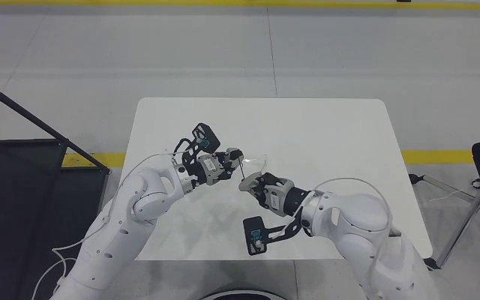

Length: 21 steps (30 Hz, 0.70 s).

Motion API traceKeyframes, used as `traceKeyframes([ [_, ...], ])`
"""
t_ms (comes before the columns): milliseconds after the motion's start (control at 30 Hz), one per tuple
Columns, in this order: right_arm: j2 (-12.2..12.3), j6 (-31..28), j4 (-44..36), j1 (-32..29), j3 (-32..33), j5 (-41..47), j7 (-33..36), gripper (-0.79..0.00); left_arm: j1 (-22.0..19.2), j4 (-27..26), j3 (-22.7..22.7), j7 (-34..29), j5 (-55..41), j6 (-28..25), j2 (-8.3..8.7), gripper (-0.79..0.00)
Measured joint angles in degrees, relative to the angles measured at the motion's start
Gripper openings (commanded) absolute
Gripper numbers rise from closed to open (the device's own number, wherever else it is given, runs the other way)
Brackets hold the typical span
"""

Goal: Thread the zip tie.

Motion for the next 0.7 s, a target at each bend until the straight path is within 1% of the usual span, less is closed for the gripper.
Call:
traceKeyframes([
  [433, 0.13, 1.06, 0.18, 0.1, -0.13, 0.67, 0.71, -0.785, 0.0, 0.0, 0.0, 0.0, 0.0, 0.0, 0.0, -0.785],
  [700, 0.21, 0.73, 0.4, 0.43, -0.33, 1.01, 1.01, -0.785, 0.0, 0.0, 0.0, 0.0, 0.0, 0.0, 0.0, -0.785],
])
